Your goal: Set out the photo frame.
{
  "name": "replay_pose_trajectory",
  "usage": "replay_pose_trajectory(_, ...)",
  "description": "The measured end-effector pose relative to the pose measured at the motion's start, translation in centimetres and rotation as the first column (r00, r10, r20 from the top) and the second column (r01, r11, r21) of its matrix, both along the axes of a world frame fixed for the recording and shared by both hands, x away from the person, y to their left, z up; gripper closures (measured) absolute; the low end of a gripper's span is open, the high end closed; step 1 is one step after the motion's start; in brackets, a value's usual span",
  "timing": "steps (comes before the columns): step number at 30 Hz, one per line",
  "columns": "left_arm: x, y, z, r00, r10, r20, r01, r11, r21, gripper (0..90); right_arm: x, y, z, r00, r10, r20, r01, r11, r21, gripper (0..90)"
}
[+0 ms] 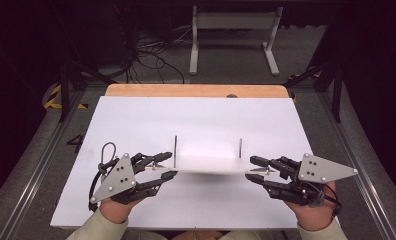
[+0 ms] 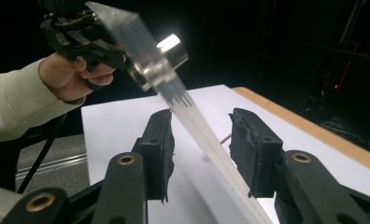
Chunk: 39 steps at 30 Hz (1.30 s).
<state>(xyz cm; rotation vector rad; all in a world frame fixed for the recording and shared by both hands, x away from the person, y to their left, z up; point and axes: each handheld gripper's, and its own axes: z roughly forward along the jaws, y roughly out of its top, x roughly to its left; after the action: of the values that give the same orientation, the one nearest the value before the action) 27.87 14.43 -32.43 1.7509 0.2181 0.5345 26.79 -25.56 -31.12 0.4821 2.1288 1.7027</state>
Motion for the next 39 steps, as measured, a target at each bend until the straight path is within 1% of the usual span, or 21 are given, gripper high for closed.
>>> replay_pose_trajectory(2, 0.2, -0.1, -0.1, 0.9996, 0.028, 0.009, -0.028, 0.9989, -0.038, 54.1, 0.3, -0.1, 0.0, 0.9999, -0.003, 0.013, 0.003, 0.9999, 0.011, 58.2)
replay_pose_trajectory(3, 0.3, 0.0, -0.2, 0.999, 0.043, 0.006, -0.043, 0.9977, -0.052, 52.3, 0.5, -0.1, 0.1, 0.9998, -0.003, 0.017, 0.003, 0.9999, 0.012, 58.2)
replay_pose_trajectory(4, 0.4, 0.0, -0.2, 0.9984, 0.057, 0.006, -0.056, 0.9969, -0.055, 48.1, 0.6, -0.1, 0.1, 0.9998, -0.011, 0.018, 0.011, 0.9998, 0.019, 58.2)
replay_pose_trajectory(6, 0.7, 0.2, -0.4, 0.997, 0.077, 0.005, -0.077, 0.9959, -0.048, 43.2, 1.0, -0.2, 0.2, 0.9995, -0.013, 0.028, 0.012, 0.9995, 0.028, 58.2)
replay_pose_trajectory(8, 0.8, 0.5, -0.6, 0.9949, 0.101, -0.002, -0.101, 0.9939, -0.043, 40.8, 1.5, -0.2, 0.3, 0.9992, -0.017, 0.036, 0.016, 0.9991, 0.04, 58.2)
replay_pose_trajectory(11, 1.1, 0.8, -0.9, 0.9929, 0.119, -0.007, -0.119, 0.9923, -0.032, 38.6, 2.3, -0.3, 0.5, 0.9989, -0.021, 0.041, 0.018, 0.9977, 0.065, 58.0)
replay_pose_trajectory(16, 1.6, 1.5, -1.6, 0.9856, 0.162, -0.048, -0.163, 0.9864, -0.02, 36.7, 3.3, -0.4, 0.5, 0.9989, -0.026, 0.04, 0.022, 0.9951, 0.096, 57.1)
replay_pose_trajectory(18, 1.9, 1.9, -2.0, 0.981, 0.18, -0.072, -0.182, 0.9833, -0.013, 36.4, 3.7, -0.4, 0.5, 0.9988, -0.031, 0.038, 0.027, 0.994, 0.106, 56.0)
replay_pose_trajectory(19, 2.0, 2.0, -2.1, 0.9788, 0.187, -0.085, -0.188, 0.982, -0.015, 36.4, 4.0, -0.4, 0.5, 0.9982, -0.04, 0.045, 0.035, 0.9945, 0.098, 55.8)
replay_pose_trajectory(20, 2.1, 2.3, -2.4, 0.9766, 0.192, -0.097, -0.193, 0.9811, -0.002, 36.5, 4.2, -0.3, 0.5, 0.998, -0.043, 0.045, 0.039, 0.9944, 0.098, 55.7)
replay_pose_trajectory(23, 2.3, 2.8, -3.0, 0.9701, 0.213, -0.116, -0.213, 0.9769, 0.012, 36.3, 5.0, -0.1, 0.6, 0.9977, -0.05, 0.047, 0.046, 0.9945, 0.095, 55.2)
replay_pose_trajectory(24, 2.4, 3.0, -3.2, 0.9673, 0.219, -0.127, -0.22, 0.9755, 0.009, 36.2, 5.2, -0.1, 0.6, 0.9975, -0.052, 0.047, 0.048, 0.9948, 0.09, 55.2)
replay_pose_trajectory(25, 2.5, 3.2, -3.3, 0.9665, 0.221, -0.13, -0.222, 0.975, 0.01, 36.0, 5.4, 0.0, 0.6, 0.9973, -0.056, 0.048, 0.052, 0.9946, 0.09, 55.2)
replay_pose_trajectory(26, 2.6, 3.4, -3.6, 0.9623, 0.231, -0.144, -0.231, 0.9727, 0.014, 35.9, 5.6, 0.1, 0.6, 0.997, -0.062, 0.046, 0.058, 0.9949, 0.082, 55.2)
replay_pose_trajectory(27, 2.7, 3.5, -3.8, 0.9607, 0.236, -0.146, -0.235, 0.9717, 0.02, 35.8, 6.0, 0.2, 0.6, 0.9966, -0.071, 0.042, 0.068, 0.9952, 0.071, 55.2)
replay_pose_trajectory(29, 3.0, 3.7, -4.3, 0.9545, 0.244, -0.172, -0.242, 0.9698, 0.031, 35.7, 6.5, 0.3, 0.6, 0.9962, -0.077, 0.04, 0.074, 0.9948, 0.07, 55.4)
replay_pose_trajectory(30, 3.1, 3.8, -4.6, 0.9524, 0.247, -0.178, -0.245, 0.9689, 0.036, 35.6, 6.8, 0.3, 0.5, 0.9959, -0.083, 0.038, 0.08, 0.9942, 0.072, 55.4)
replay_pose_trajectory(31, 3.1, 3.8, -4.6, 0.9524, 0.247, -0.178, -0.245, 0.9689, 0.036, 35.5, 6.8, 0.3, 0.5, 0.9959, -0.083, 0.038, 0.08, 0.9942, 0.072, 55.4)
replay_pose_trajectory(33, 3.4, 4.0, -5.2, 0.9447, 0.256, -0.206, -0.251, 0.9668, 0.05, 35.2, 7.5, 0.4, 0.4, 0.9946, -0.1, 0.03, 0.097, 0.9926, 0.073, 55.8)
replay_pose_trajectory(35, 3.6, 4.2, -5.6, 0.9395, 0.259, -0.224, -0.254, 0.9658, 0.051, 35.0, 8.1, 0.3, 0.3, 0.9933, -0.111, 0.033, 0.109, 0.9917, 0.068, 55.8)
replay_pose_trajectory(39, 3.9, 4.7, -6.3, 0.9285, 0.267, -0.258, -0.262, 0.9635, 0.056, 34.5, 9.2, 0.3, 0.2, 0.9915, -0.128, 0.027, 0.125, 0.9891, 0.077, 55.9)
